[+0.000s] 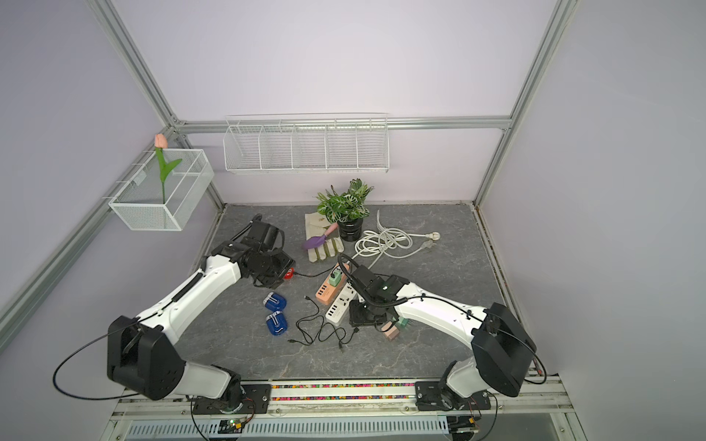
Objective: Charge the electric shaver
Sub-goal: Place the electric shaver at the center of the board, then pick up the charging cable from the center of the board.
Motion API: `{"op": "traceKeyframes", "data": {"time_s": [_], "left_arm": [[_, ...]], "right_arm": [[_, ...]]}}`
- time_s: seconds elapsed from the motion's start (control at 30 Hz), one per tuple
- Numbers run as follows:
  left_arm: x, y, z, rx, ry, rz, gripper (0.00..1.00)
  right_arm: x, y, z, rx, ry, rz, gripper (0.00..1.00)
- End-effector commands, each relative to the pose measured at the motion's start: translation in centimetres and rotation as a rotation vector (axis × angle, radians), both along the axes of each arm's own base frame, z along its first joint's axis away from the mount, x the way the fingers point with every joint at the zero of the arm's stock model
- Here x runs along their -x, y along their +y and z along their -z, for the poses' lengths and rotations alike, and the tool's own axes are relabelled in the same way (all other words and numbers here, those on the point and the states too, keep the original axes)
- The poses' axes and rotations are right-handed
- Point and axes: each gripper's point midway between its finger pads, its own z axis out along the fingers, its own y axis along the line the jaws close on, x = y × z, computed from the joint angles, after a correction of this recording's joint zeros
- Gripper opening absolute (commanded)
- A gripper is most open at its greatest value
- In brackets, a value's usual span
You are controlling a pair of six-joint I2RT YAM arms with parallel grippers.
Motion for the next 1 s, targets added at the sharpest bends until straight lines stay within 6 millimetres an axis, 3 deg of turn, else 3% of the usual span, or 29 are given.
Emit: {"op": "traceKeyframes", "data": {"time_s": [0.0, 0.13, 0.27, 0.43, 0.6, 0.97], "left_arm": [[2.7, 1.5, 0.6, -0.027, 0.018, 0.001, 0.54], [5.1, 1.8, 1.0, -0.018, 0.015, 0.028, 0.50], [6.6, 1.7, 2.0, 0.005, 0.041, 0.040, 0.47], [6.8, 1.5, 1.1, 0.011, 0.026, 0.076, 0.47], [7.0, 1.5, 0.6, 0.010, 0.022, 0.096, 0.46], [7.1, 1.5, -0.2, 0.027, -0.014, 0.097, 0.43]], "right_arm": [[1.5, 0.0, 2.0, 0.059, 0.091, 0.140, 0.45], [2.5, -0.4, 3.5, 0.133, 0.178, 0.315, 0.38], [2.6, 0.3, 4.5, 0.130, 0.201, 0.483, 0.38], [1.4, 0.2, 5.0, 0.187, 0.156, 0.579, 0.37], [1.9, -0.9, 6.5, 0.243, 0.195, 0.709, 0.30], [0.4, -0.2, 7.8, 0.216, 0.207, 0.801, 0.23]]}}
